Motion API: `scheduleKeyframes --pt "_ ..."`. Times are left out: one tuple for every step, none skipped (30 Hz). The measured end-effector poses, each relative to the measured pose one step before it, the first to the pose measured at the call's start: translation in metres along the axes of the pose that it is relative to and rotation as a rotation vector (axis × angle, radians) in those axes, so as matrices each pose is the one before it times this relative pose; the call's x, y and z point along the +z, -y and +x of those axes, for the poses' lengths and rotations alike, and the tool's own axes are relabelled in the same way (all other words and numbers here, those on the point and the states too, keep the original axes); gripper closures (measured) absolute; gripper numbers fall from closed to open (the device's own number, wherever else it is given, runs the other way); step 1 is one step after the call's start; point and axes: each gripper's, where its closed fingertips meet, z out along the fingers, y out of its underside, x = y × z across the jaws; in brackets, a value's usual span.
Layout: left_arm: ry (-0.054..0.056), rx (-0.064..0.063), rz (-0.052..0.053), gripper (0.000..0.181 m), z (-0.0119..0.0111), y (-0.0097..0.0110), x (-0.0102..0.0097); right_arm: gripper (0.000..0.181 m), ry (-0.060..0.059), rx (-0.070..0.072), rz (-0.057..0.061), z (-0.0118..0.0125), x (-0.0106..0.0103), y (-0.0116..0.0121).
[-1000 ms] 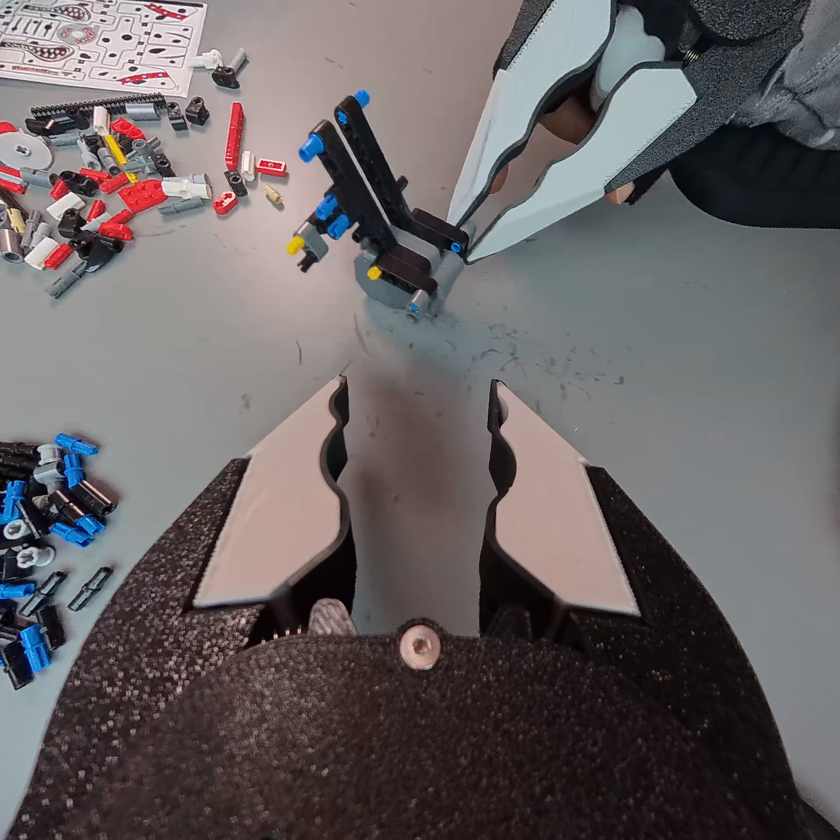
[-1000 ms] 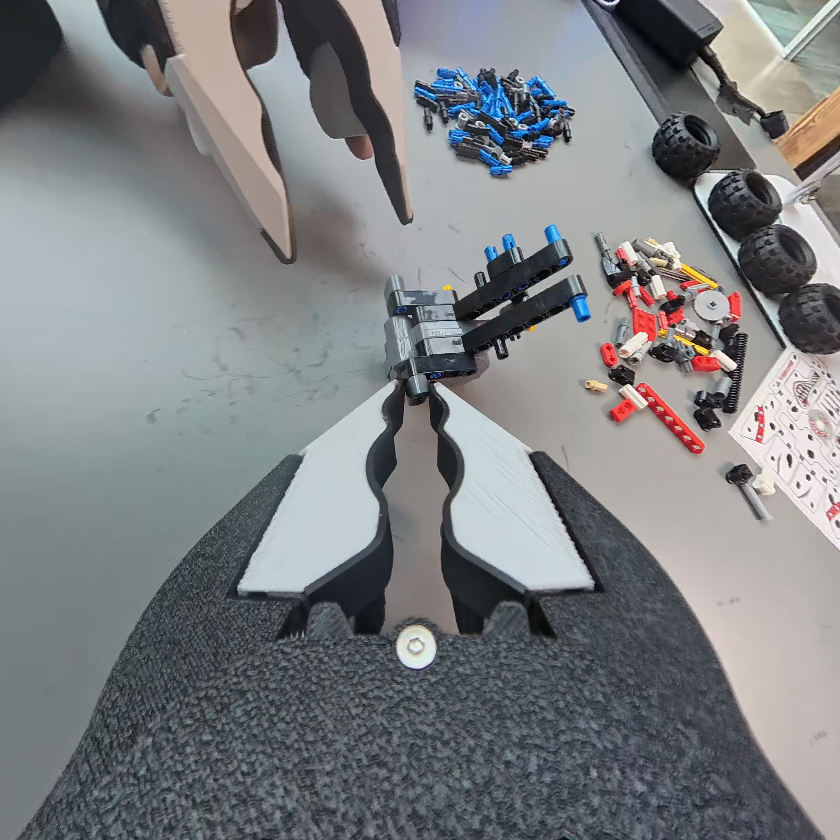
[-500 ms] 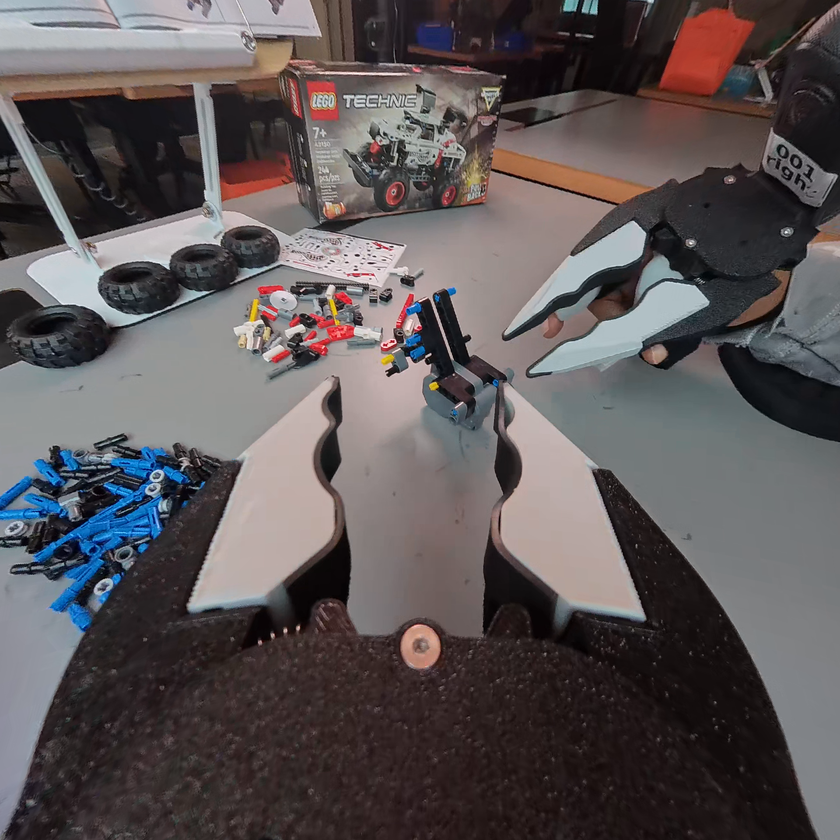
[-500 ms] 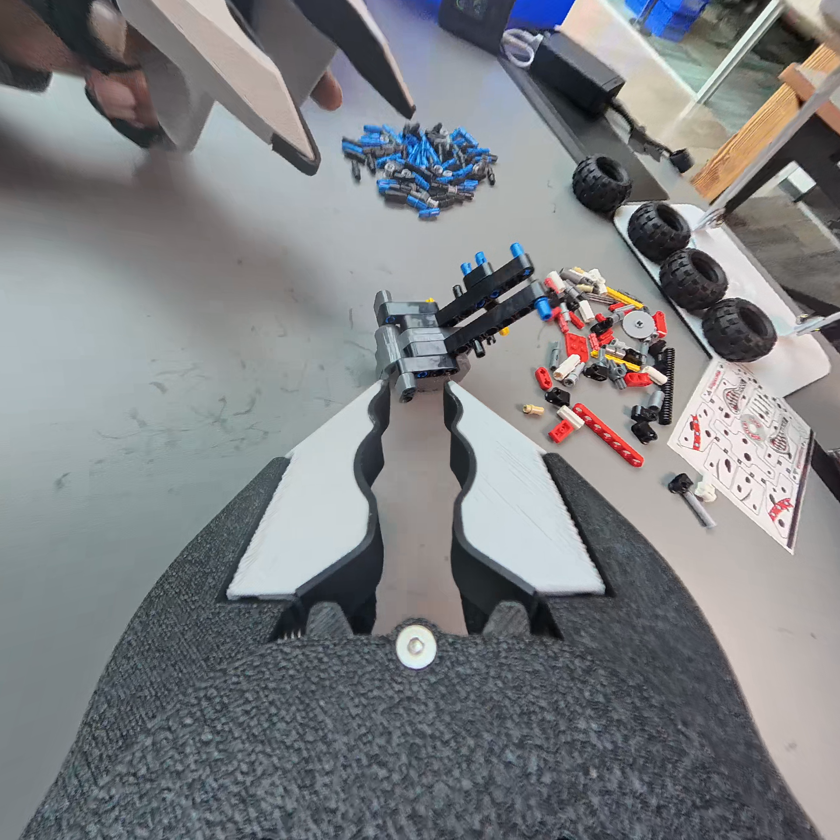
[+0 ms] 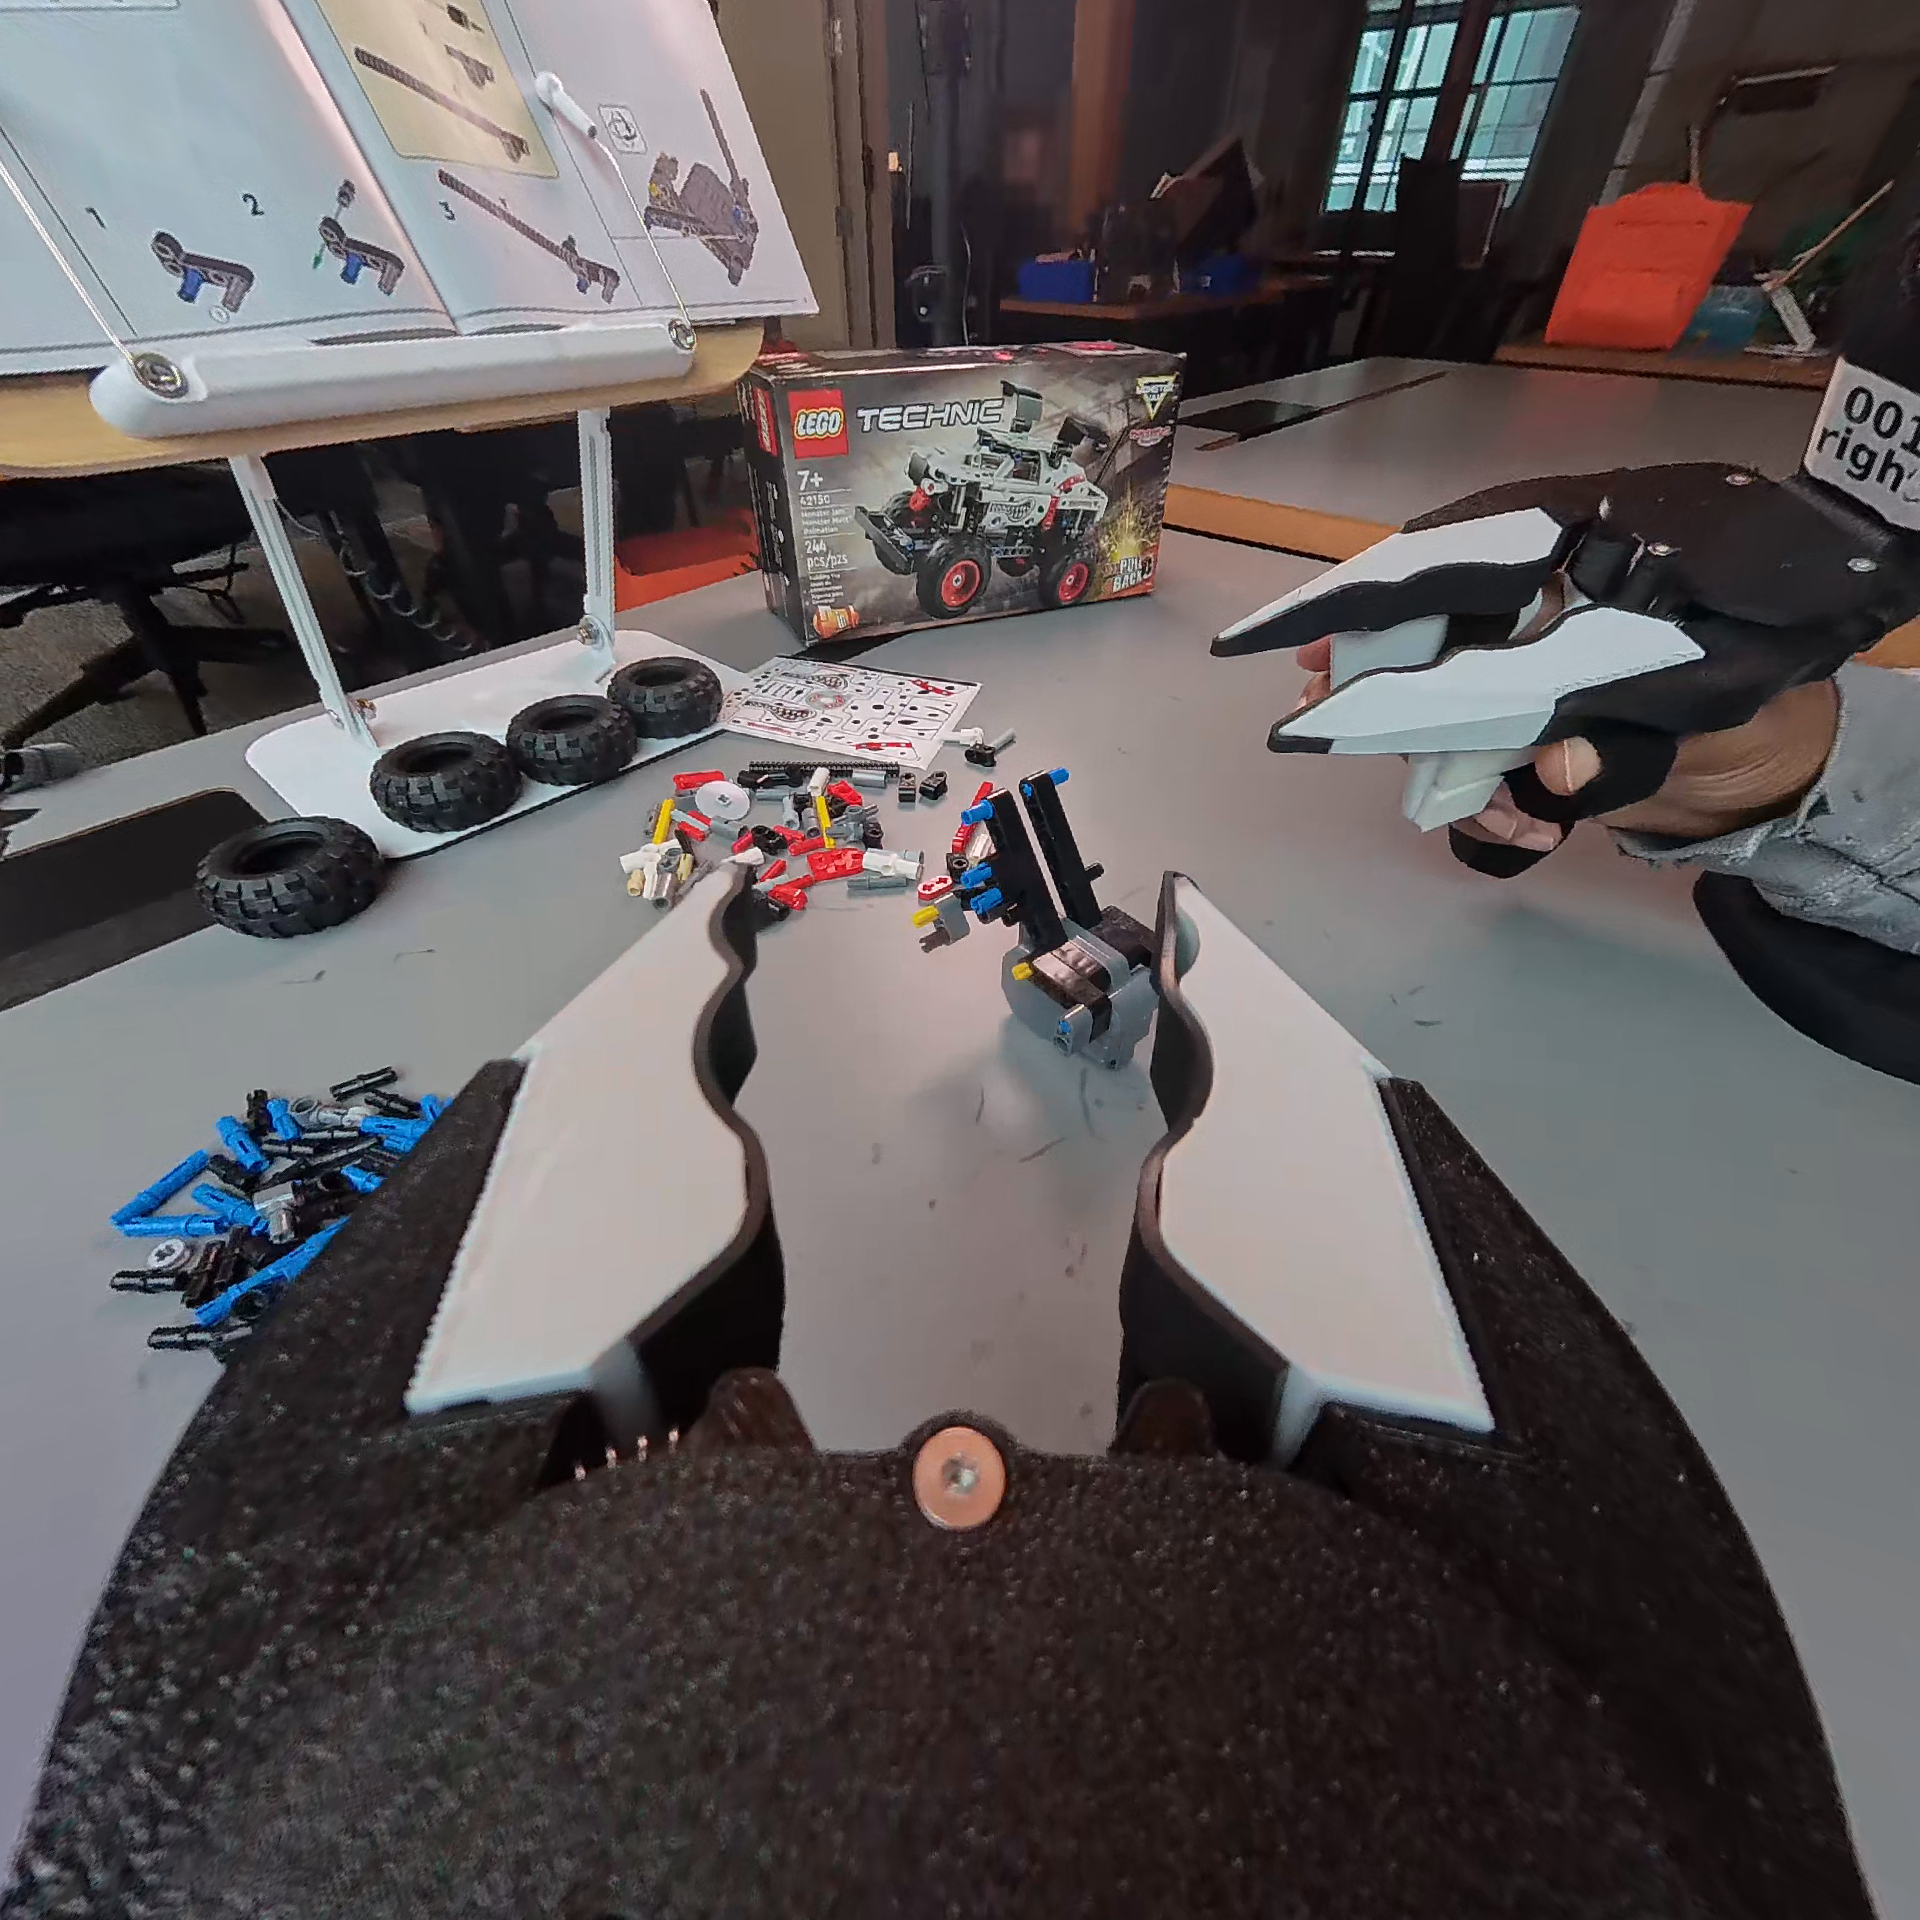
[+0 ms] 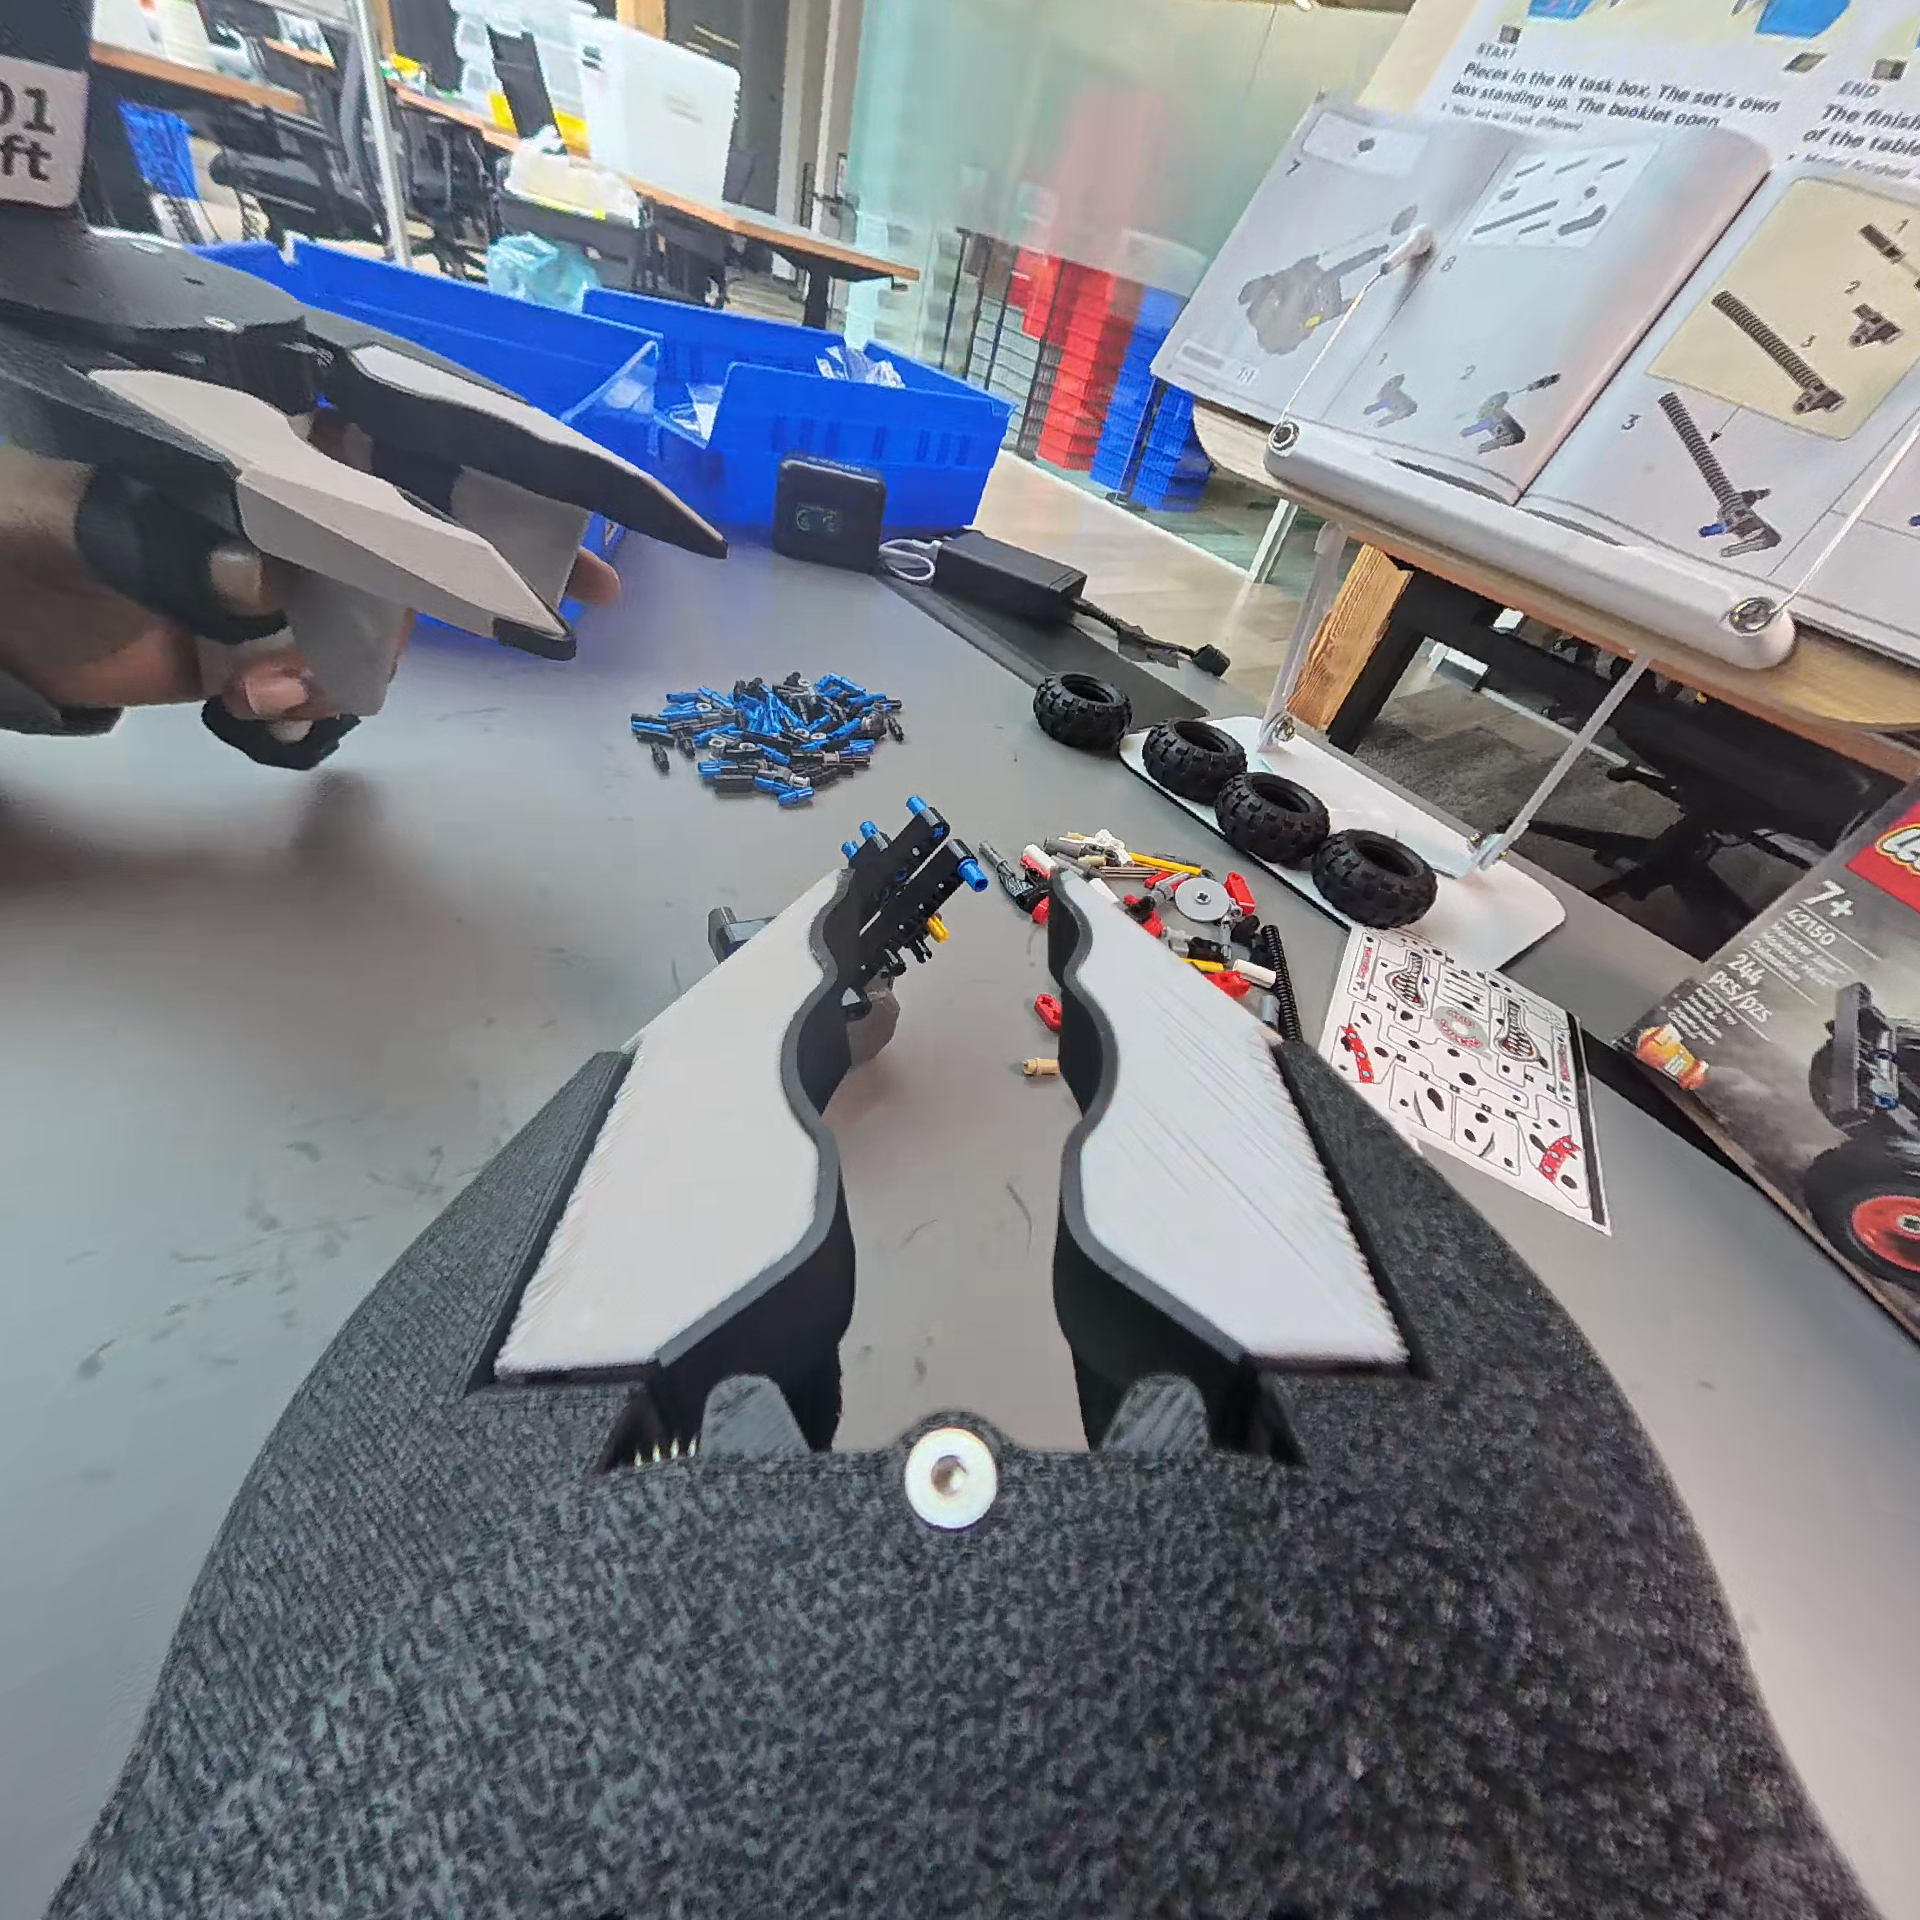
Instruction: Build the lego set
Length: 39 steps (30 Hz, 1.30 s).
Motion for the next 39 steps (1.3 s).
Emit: scheduleKeyframes --pt "0.0005 -0.0057 -0.008 0.104 -0.00121 -0.00233 0.00076 0.144 0.0081 0.0023 -0.0219 -0.00146 0.00076 -0.00307" --pt "0.0009 -0.0043 -0.0066 0.104 -0.00124 -0.00185 0.00065 0.141 0.0106 0.0066 -0.0316 -0.00225 0.00145 -0.00491" --pt "0.0019 -0.0032 -0.0051 0.104 -0.00098 -0.00129 0.00038 0.136 0.0095 0.015 -0.0478 -0.00247 0.00244 -0.00732" --pt "0.0033 -0.0014 0.0002 0.104 -0.00076 0.00002 -0.00006 0.131 0.0154 0.0122 -0.0334 -0.00424 0.00249 -0.00518" --pt "0.0059 0.0005 0.0064 0.104 -0.00087 0.00123 -0.00064 0.128 0.0041 0.006 -0.0139 -0.00327 0.00209 -0.00247" --pt "0.0086 0.0012 0.0091 0.105 -0.00122 0.00174 -0.00097 0.127 -0.0065 0.0008 -0.0066 -0.00198 0.00187 -0.00125" --pt "0.0079 -0.0007 0.008 0.105 -0.00142 0.0017 -0.00103 0.125 -0.0062 -0.0029 -0.0026 -0.00156 0.00182 -0.00071" --pt "0.0057 -0.0053 0.0072 0.105 -0.00138 0.00189 -0.00121 0.123 -0.0072 -0.0001 -0.0004 -0.0009 0.00169 -0.0003" --pt "0.0046 -0.0107 0.0083 0.105 -0.00132 0.00243 -0.00144 0.122 -0.0057 0.0047 0.0032 -0.00036 0.00142 0.00003" --pt "0.004 -0.014 0.0095 0.105 -0.00137 0.00272 -0.0016 0.121 -0.0023 0.0087 0.005 -0.00029 0.00111 0.0003" --pt "0.002 -0.0132 0.0109 0.105 -0.00111 0.00294 -0.00168 0.12 -0.0034 0.0104 0.0059 0.00045 0.00058 0.00021" --pt "0.0017 -0.0095 0.0107 0.105 -0.00112 0.00276 -0.00163 0.12 -0.0039 0.0108 0.0122 0.00087 -0.00007 0.00125" --pt "0.0044 -0.0043 0.009 0.106 -0.00132 0.00215 -0.00132 0.121 -0.0059 0.0124 0.0191 0.00129 -0.00054 0.00225" --pt "0.0055 0.0004 0.0059 0.106 -0.00136 0.00163 -0.00116 0.121 -0.0051 0.013 0.0166 0.0013 -0.00059 0.00227" --pt "0.0063 0.0023 0.0016 0.106 -0.00122 0.00077 -0.00067 0.121 -0.0028 0.0111 0.0156 0.00101 -0.00046 0.00224" --pt "0.008 0.0027 0.0007 0.107 -0.0014 0.00044 -0.00071 0.122 -0.0035 0.0089 0.0176 0.00108 -0.00043 0.00257" --pt "0.007 0.0029 0.0021 0.107 -0.00121 0.00035 -0.00047 0.122 -0.0037 0.0065 0.0172 0.00099 -0.00058 0.00265" --pt "0.0039 0.0018 0.0017 0.107 -0.00074 0.00011 -0.00028 0.122 -0.0052 0.0025 0.0149 0.00111 -0.00089 0.00258" --pt "0.0037 0.0002 0.0004 0.107 -0.00085 -0.00022 0.00002 0.122 -0.0083 -0.002 0.0153 0.00159 -0.00108 0.00277" --pt "0.0054 -0.0002 0.0005 0.108 -0.00108 -0.00062 0.00006 0.122 -0.0097 -0.0039 0.0109 0.00181 -0.00107 0.00214" --pt "0.004 -0.0004 -0.001 0.108 -0.00091 -0.001 0.00027 0.122 -0.0108 -0.0023 0.0066 0.00223 -0.00102 0.00145" --pt "0.0021 -0.0015 -0.0041 0.108 -0.0007 -0.00139 0.00044 0.122 -0.008 -0.0002 0.0057 0.002 -0.00093 0.00122" --pt "0.0025 -0.0015 -0.0045 0.109 -0.00058 -0.00163 0.00065 0.123 -0.004 0.0017 0.0056 0.0014 -0.00082 0.00122" --pt "0.0024 -0.0002 -0.0045 0.109 -0.00057 -0.00172 0.00077 0.123 -0.0021 0.0034 0.0055 0.00111 -0.00089 0.00109" --pt "0.0032 0.0012 -0.0051 0.11 -0.00069 -0.00211 0.00077 0.123 -0.0013 0.0038 0.0065 0.0011 -0.00093 0.0013" --pt "0.0043 0.0017 -0.0052 0.11 -0.00077 -0.00202 0.00077 0.124 -0.0019 0.003 0.0073 0.00097 -0.00102 0.00165" --pt "0.0029 0.0008 -0.0047 0.111 -0.00049 -0.00185 0.0007 0.124 -0.0008 0.0014 0.0057 0.00082 -0.00103 0.00146" --pt "0.002 -0.0007 -0.0032 0.111 -0.00044 -0.00154 0.00069 0.125 -0.0018 0.0001 0.0058 0.00067 -0.00098 0.00173" --pt "0.0012 -0.0013 -0.0024 0.111 -0.00018 -0.00126 0.00063 0.126 -0.0025 -0.001 0.0059 0.00064 -0.00107 0.00168" --pt "0.0006 0.0 -0.0021 0.112 0.00016 -0.00084 0.00044 0.127 -0.0028 -0.0014 0.0045 0.00058 -0.00077 0.00154" --pt "0.0022 0.0024 -0.001 0.112 -0.00001 -0.00042 0.00029 0.127 -0.0029 -0.0017 0.0035 0.00041 -0.00075 0.00133" --pt "0.0044 0.0035 -0.0004 0.113 -0.00016 -0.00007 0.00011 0.127 -0.002 -0.0016 0.0033 0.00026 -0.00055 0.00123" --pt "0.0046 0.0002 -0.0013 0.115 -0.00046 0.00003 0.00009 0.127 -0.0044 0.0007 0.0036 0.00069 -0.00038 0.00095" --pt "0.003 -0.007 -0.0011 0.117 -0.00072 0.00052 0.00021 0.128 -0.0057 0.003 0.0043 0.00087 -0.00029 0.00072" --pt "0.002 -0.0094 0.0027 0.118 -0.00126 0.00182 0.00055 0.128 -0.0027 0.0029 0.0024 0.00061 -0.00009 0.00037" --pt "0.0056 -0.003 0.0073 0.119 -0.00256 0.00365 0.00122 0.128 -0.0039 0.002 0.0015 0.00085 -0.00007 0.00034" --pt "0.013 0.0054 0.0097 0.12 -0.0045 0.00563 0.00232 0.128 -0.0053 0.0021 0.0026 0.00113 -0.00017 0.00038" --pt "0.0193 0.0087 0.0109 0.122 -0.00622 0.00806 0.00372 0.128 -0.004 0.0033 0.0037 0.00109 -0.00017 0.0006" --pt "0.0184 0.0074 0.014 0.124 -0.00649 0.01066 0.00506 0.128 -0.0042 0.0049 0.0048 0.00103 -0.00028 0.00065"
